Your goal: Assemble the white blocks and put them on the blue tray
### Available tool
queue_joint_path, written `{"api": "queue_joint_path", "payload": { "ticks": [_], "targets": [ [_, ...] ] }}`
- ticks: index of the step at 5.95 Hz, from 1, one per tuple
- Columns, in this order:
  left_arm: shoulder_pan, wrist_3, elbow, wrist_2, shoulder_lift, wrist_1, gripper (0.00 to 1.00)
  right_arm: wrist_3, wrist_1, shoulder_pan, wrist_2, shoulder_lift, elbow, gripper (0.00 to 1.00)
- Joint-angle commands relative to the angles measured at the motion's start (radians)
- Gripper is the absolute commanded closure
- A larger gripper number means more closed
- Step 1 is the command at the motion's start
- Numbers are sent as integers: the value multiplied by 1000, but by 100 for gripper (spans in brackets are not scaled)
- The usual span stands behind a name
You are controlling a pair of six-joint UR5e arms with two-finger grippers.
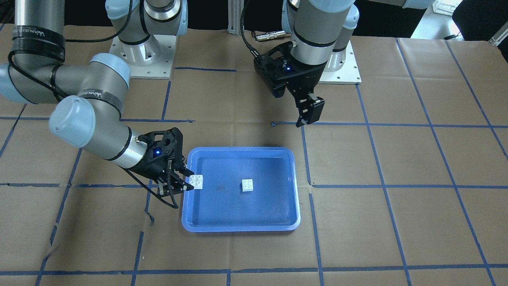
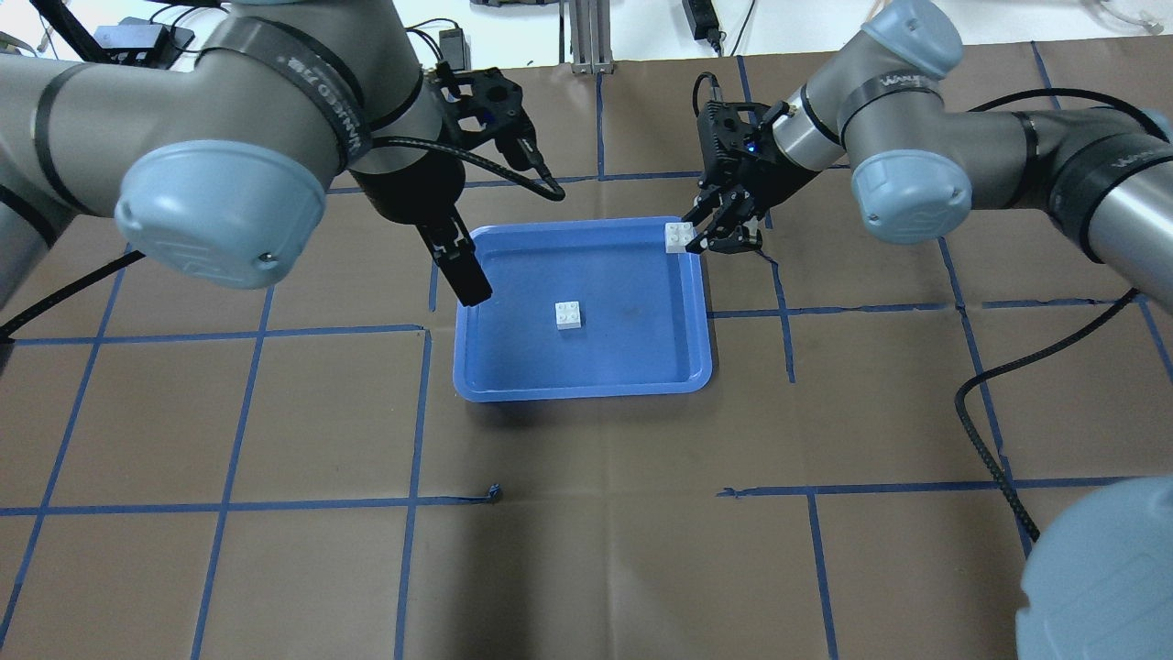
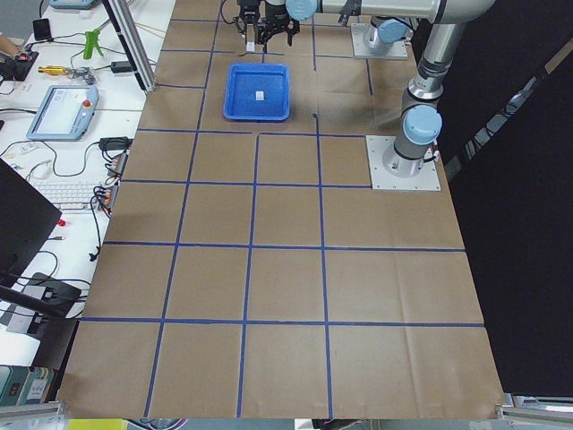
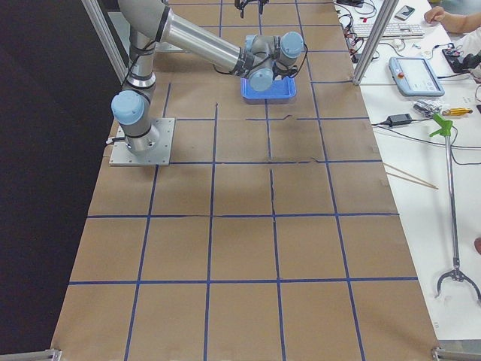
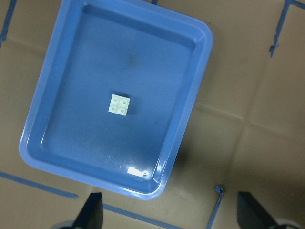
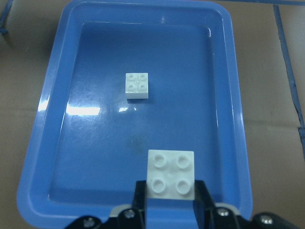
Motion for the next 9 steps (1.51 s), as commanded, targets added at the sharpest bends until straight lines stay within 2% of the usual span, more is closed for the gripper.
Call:
{"api": "queue_joint_path", "payload": {
  "ticks": [1,3,5,6,8,9],
  "targets": [
    [97,-247,0,21,77,-5,1,126,-186,69,-2,68,47,74],
    [108,-665,-6,19,83,56,1,131,-326,76,0,114,126,75],
    [113,-898,17,21,82,72,1,190,-395,111,1,148,135,75],
    [117,-906,24,36,89,45,1,220,-430,123,0,168,135,75],
    [139,-891,20,38,83,-67,1,220,-429,126,0,171,137,75],
    [148,-888,15,32,82,-62,1,223,-428,132,0,171,137,75]
  ]
}}
